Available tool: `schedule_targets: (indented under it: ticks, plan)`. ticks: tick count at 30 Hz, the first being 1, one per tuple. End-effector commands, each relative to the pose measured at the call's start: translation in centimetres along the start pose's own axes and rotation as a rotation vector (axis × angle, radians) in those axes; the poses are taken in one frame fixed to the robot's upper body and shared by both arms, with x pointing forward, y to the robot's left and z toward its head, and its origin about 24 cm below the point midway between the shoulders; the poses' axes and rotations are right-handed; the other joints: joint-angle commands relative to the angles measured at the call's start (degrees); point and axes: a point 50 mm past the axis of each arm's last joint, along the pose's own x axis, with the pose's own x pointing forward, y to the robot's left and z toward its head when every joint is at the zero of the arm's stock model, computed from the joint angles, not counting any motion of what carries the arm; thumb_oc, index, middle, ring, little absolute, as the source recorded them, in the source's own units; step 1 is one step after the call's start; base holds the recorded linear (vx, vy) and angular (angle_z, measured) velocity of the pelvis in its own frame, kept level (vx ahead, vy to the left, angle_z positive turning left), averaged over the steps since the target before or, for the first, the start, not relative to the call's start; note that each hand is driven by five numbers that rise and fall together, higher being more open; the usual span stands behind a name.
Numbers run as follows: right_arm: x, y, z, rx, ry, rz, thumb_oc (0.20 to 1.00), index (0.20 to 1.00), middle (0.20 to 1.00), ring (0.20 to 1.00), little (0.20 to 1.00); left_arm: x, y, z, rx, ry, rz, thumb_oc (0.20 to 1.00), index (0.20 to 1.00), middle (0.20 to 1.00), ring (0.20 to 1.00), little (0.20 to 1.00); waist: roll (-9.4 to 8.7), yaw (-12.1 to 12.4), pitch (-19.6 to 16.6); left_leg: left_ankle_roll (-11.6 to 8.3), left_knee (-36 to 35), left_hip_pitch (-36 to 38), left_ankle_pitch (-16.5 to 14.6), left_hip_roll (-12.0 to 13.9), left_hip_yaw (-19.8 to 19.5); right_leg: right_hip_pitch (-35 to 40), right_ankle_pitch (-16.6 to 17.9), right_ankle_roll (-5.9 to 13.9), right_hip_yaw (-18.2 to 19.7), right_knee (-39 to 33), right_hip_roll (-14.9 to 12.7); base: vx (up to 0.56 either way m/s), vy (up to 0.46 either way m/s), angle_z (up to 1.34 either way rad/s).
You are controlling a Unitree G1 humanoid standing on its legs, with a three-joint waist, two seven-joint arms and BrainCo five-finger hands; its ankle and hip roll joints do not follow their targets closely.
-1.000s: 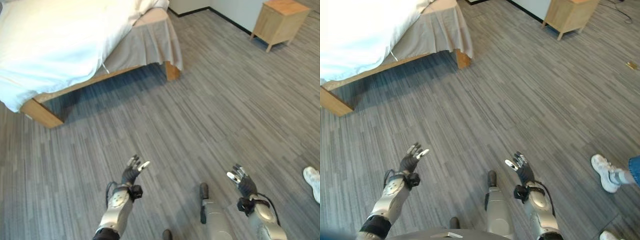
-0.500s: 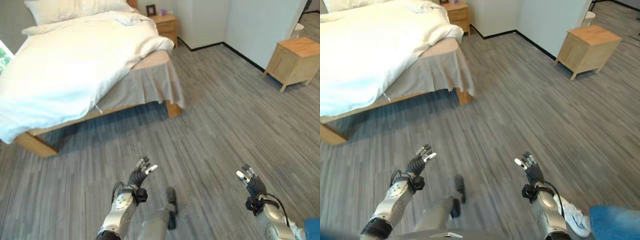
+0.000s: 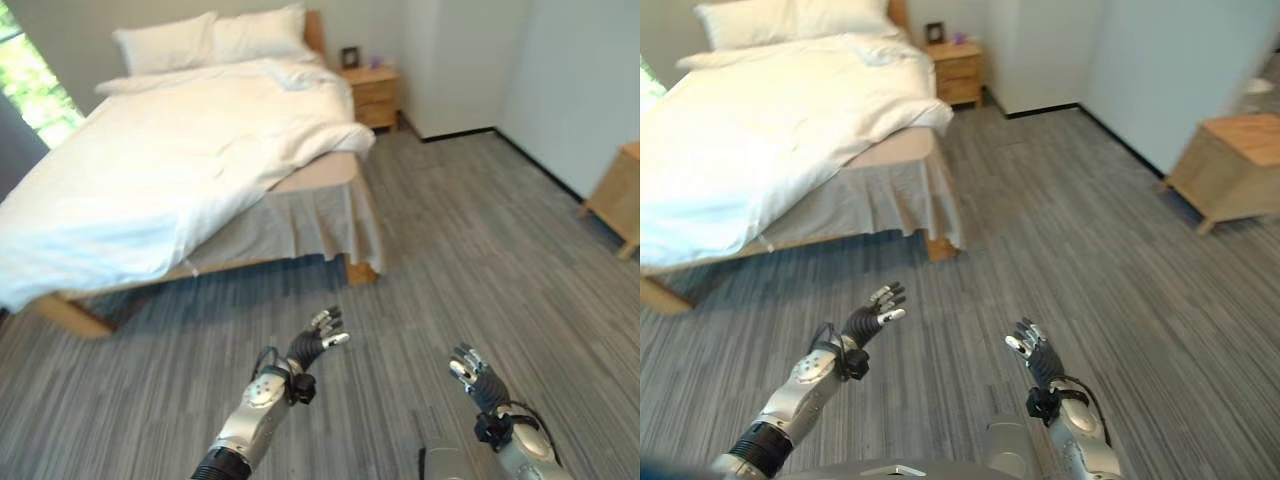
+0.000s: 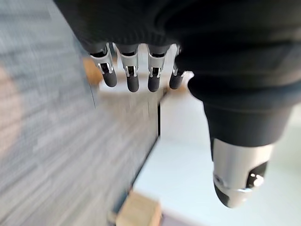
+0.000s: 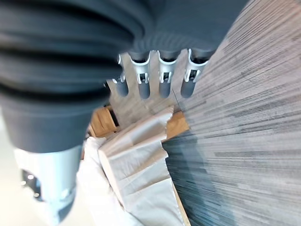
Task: Making the bed.
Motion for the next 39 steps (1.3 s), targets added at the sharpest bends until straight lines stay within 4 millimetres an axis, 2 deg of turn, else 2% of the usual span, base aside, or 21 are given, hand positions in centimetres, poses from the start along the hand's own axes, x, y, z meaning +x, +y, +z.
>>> schedule_targets:
  ticks: [1,2,6,12,15,16,17,18,19,21,23,25,29,30,33,39]
  plan:
    - [0.0,-1.7,4.2,-0.016,-0.188,-0.039,1.0,1.0,1.0,1.0,1.0,1.4,-1.1,3.1,0.054,-0.118,-0.109,1.0,1.0,1.0,1.0,1.0,-2.03,-2.6,0.8,-5.64,-1.4,-2.3,6.3,1.2,-1.1,13.8,10.8,0.71,6.2,-7.7,4.6,0.23,-0.151,1.28]
    - [-0.1,-2.0,4.5,-0.029,-0.193,-0.051,1.0,1.0,1.0,1.0,1.0,1.1,-1.1,2.8,0.049,-0.112,-0.116,1.0,1.0,1.0,1.0,1.0,-2.45,-2.1,0.5,-5.64,-2.2,-1.7,6.5,1.3,-1.8,14.3,11.3,0.29,4.8,-8.1,4.0,0.2,-0.159,1.46]
    - [-0.5,-3.0,5.1,-0.075,-0.212,-0.069,1.0,1.0,1.0,1.0,1.0,0.3,-1.2,1.7,-0.013,-0.084,-0.133,1.0,1.0,1.0,1.0,1.0,-2.44,-1.5,-0.5,-5.82,-2.6,-2.1,7.5,1.3,-4.1,16.6,11.7,-0.49,3.6,-11.1,4.5,0.06,-0.097,0.68]
    - [-1.0,-3.9,5.4,-0.09,-0.226,-0.091,1.0,1.0,1.0,1.0,1.0,-2.4,0.7,-0.8,-0.134,-0.031,-0.045,1.0,1.0,1.0,1.0,1.0,-2.6,0.5,-0.8,-6.4,-2.7,-2.9,8.3,1.7,-6.7,19.3,10.7,-2.19,0.8,-13.7,5.1,0.03,-0.072,0.31]
    - [-1.4,-4.3,4.9,-0.085,-0.207,-0.108,1.0,1.0,1.0,1.0,1.0,-4.4,2.9,-2.1,-0.164,-0.025,0.128,1.0,1.0,1.0,1.0,1.0,-3.26,2.3,-0.6,-6.72,-2.7,-2.9,8.6,1.7,-8.6,20.6,10.4,-2.94,-1.0,-14.6,5.1,0.02,-0.054,0.27]
    - [-1.4,-4.3,4.9,-0.085,-0.207,-0.108,1.0,1.0,1.0,1.0,1.0,-4.4,2.9,-2.1,-0.165,-0.025,0.129,1.0,1.0,1.0,1.0,1.0,-3.28,2.2,-0.6,-6.72,-2.7,-2.8,8.6,1.7,-8.7,20.7,10.4,-2.94,-1.1,-14.6,5.1,0.01,-0.065,0.25]
    - [-1.9,-4.5,4.2,-0.084,-0.188,-0.135,1.0,1.0,1.0,1.0,1.0,-6.3,4.6,-3.1,-0.188,-0.04,0.337,1.0,1.0,1.0,1.0,1.0,-3.83,3.7,-0.4,-6.98,-2.6,-3.0,8.7,1.7,-9.8,21.3,10.1,-3.34,-2.2,-15.0,4.9,0.01,-0.05,0.28]
    - [-1.9,-4.5,4.2,-0.085,-0.187,-0.134,1.0,1.0,1.0,1.0,1.0,-6.3,4.6,-3.1,-0.189,-0.04,0.338,1.0,1.0,1.0,1.0,1.0,-3.83,3.6,-0.4,-6.98,-2.6,-2.9,8.7,1.6,-9.9,21.4,10.0,-3.34,-2.3,-15.0,4.9,0.01,-0.08,0.2]
    - [-1.9,-4.2,3.5,-0.079,-0.163,-0.131,1.0,1.0,1.0,1.0,1.0,-7.3,5.2,-3.8,-0.221,-0.041,0.464,1.0,1.0,1.0,1.0,1.0,-4.09,4.4,-0.3,-7.15,-2.5,-3.0,8.7,1.7,-10.6,21.7,9.8,-3.65,-3.2,-15.2,4.9,0.01,-0.044,0.18]
    - [-1.7,-3.7,3.2,-0.108,-0.138,-0.11,1.0,1.0,1.0,1.0,1.0,-7.9,5.6,-3.6,-0.195,-0.056,0.553,1.0,1.0,1.0,1.0,1.0,-4.29,5.1,-0.2,-7.35,-2.5,-2.9,8.6,1.7,-11.1,22.3,9.5,-3.98,-4.0,-15.3,4.9,0.01,-0.043,0.26]
    - [-1.5,-3.4,3.1,-0.117,-0.131,-0.103,1.0,1.0,1.0,1.0,1.0,-7.9,5.8,-3.3,-0.173,-0.063,0.571,1.0,1.0,1.0,1.0,1.0,-4.31,5.3,-0.2,-7.44,-2.5,-2.8,8.5,1.8,-11.3,22.6,9.3,-4.11,-4.3,-15.4,4.9,0.0,-0.029,0.31]
    - [-0.9,-1.9,3.5,-0.106,-0.155,-0.051,1.0,1.0,1.0,1.0,1.0,-7.2,5.8,-1.2,-0.162,-0.163,0.608,1.0,1.0,1.0,1.0,1.0,-4.24,5.9,0.1,-7.86,-2.0,-2.8,8.4,1.8,-12.7,23.1,8.7,-4.5,-5.7,-15.2,5.0,-0.01,-0.058,0.24]
    - [-0.4,-0.8,3.9,-0.111,-0.167,-0.002,1.0,1.0,1.0,1.0,1.0,-6.0,5.5,0.0,-0.15,-0.2,0.586,1.0,1.0,1.0,1.0,1.0,-4.27,6.3,0.5,-8.24,-1.2,-3.1,8.2,1.9,-13.5,23.7,8.4,-4.73,-7.0,-15.4,5.1,-0.03,-0.041,0.09]
    - [-1.2,-3.6,3.6,0.246,-0.252,-0.281,1.0,1.0,1.0,1.0,1.0,-4.0,5.9,1.0,-0.208,-0.206,0.572,1.0,1.0,1.0,1.0,1.0,-2.45,1.2,0.4,-11.57,-1.7,-4.7,11.7,9.1,8.3,23.5,7.7,-4.23,-18.9,-14.7,3.0,-0.03,0.002,0.25]
    - [-0.5,-2.7,3.4,0.197,-0.214,-0.23,1.0,1.0,1.0,1.0,1.0,-3.4,4.5,0.4,-0.223,-0.171,0.493,1.0,1.0,1.0,1.0,1.0,-2.48,1.5,-0.1,-10.88,-1.9,-4.0,10.9,8.6,7.2,24.5,8.1,-4.36,-18.8,-15.7,2.8,-0.03,0.052,0.61]
    - [-0.3,-2.3,4.3,0.018,-0.205,-0.166,1.0,1.0,1.0,1.0,1.0,-4.2,5.0,-0.1,-0.217,-0.161,0.525,1.0,1.0,1.0,1.0,1.0,-2.95,2.4,-0.8,-10.28,-2.9,-3.3,10.2,8.0,6.7,25.0,8.4,-3.81,-19.1,-15.7,2.1,0.02,0.054,-0.03]
